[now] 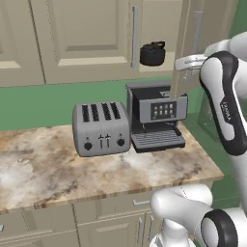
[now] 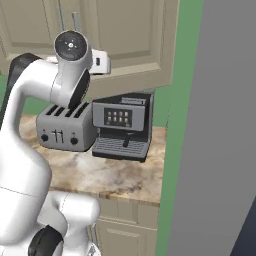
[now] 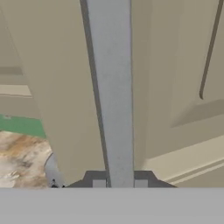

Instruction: Open the cabinet, pick the kettle from the cabinet, and place it in the sink.

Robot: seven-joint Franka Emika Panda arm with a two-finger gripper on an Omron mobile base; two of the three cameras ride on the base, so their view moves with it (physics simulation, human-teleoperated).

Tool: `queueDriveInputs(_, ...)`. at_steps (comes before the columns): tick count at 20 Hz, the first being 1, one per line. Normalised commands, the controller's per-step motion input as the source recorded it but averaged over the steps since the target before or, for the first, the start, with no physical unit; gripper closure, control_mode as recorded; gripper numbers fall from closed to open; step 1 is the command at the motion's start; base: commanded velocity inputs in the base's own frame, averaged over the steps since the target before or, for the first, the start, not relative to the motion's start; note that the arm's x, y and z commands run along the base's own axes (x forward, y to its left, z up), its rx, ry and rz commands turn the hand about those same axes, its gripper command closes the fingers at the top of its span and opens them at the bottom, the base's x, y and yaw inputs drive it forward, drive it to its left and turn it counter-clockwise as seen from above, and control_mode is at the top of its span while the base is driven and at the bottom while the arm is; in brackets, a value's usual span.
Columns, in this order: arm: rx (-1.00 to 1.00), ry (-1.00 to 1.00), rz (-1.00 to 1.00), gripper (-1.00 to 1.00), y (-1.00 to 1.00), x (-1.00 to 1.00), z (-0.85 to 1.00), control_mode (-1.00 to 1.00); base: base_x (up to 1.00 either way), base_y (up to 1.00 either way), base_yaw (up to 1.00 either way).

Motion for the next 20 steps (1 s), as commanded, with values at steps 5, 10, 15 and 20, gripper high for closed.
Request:
queueDriveInputs(5, 0.0, 0.0, 0.08, 1.0, -0.29, -0.46, 0.0, -1.0, 0.0, 0.0, 0.0)
queueDriveInputs(10, 0.0, 0.0, 0.06, -1.0, -0.15, -0.39, -0.06, -1.0, 0.0, 0.0, 0.0)
queueDriveInputs(15, -0.13, 0.01, 0.0, -1.0, 0.12, -0.3, -0.17, -1.0, 0.0, 0.0, 0.0)
queueDriveInputs(20, -0.22, 0.0, -0.12, -1.0, 0.14, -0.42, -0.22, -1.0, 0.0, 0.0, 0.0)
